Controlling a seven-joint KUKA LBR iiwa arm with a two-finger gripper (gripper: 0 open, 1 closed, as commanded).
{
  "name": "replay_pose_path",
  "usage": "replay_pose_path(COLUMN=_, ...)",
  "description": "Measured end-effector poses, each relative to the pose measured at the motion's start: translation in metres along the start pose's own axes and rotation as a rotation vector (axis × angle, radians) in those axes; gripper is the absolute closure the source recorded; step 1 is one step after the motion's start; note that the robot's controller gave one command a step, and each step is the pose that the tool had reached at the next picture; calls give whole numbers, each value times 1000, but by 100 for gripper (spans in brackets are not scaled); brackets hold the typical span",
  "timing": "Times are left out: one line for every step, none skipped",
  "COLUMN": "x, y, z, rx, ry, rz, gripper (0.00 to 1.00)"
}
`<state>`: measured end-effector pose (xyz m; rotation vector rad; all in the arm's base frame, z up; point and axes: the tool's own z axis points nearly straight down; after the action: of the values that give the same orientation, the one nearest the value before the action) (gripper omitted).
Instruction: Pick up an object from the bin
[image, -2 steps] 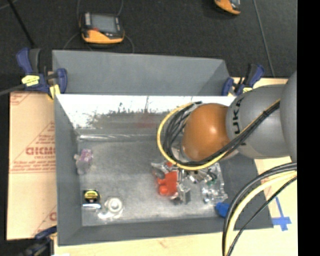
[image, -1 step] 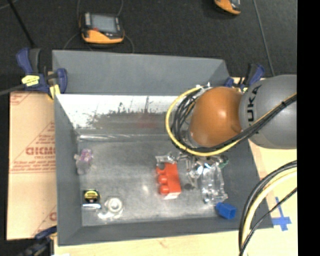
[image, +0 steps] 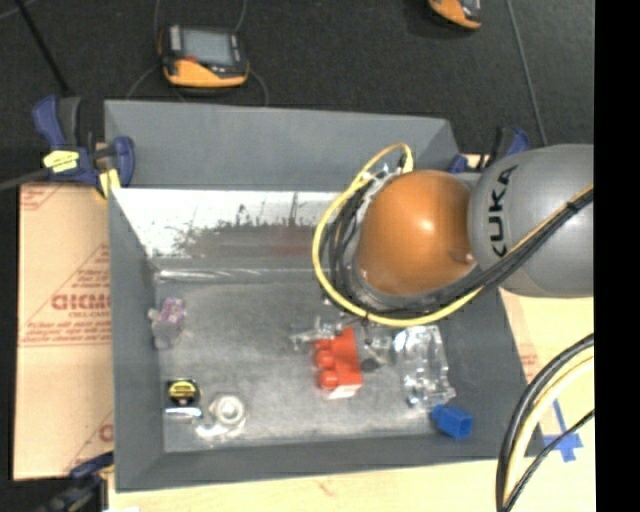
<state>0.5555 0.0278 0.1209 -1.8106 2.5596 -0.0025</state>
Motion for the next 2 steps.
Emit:
replay_pose_path(x=7, y=-7, z=52, rx=-8, ry=3, rz=-410, gripper=0)
replay_pose_path(x=6, y=-7, z=51, rx=-9, ry=0, rz=-403, gripper=0)
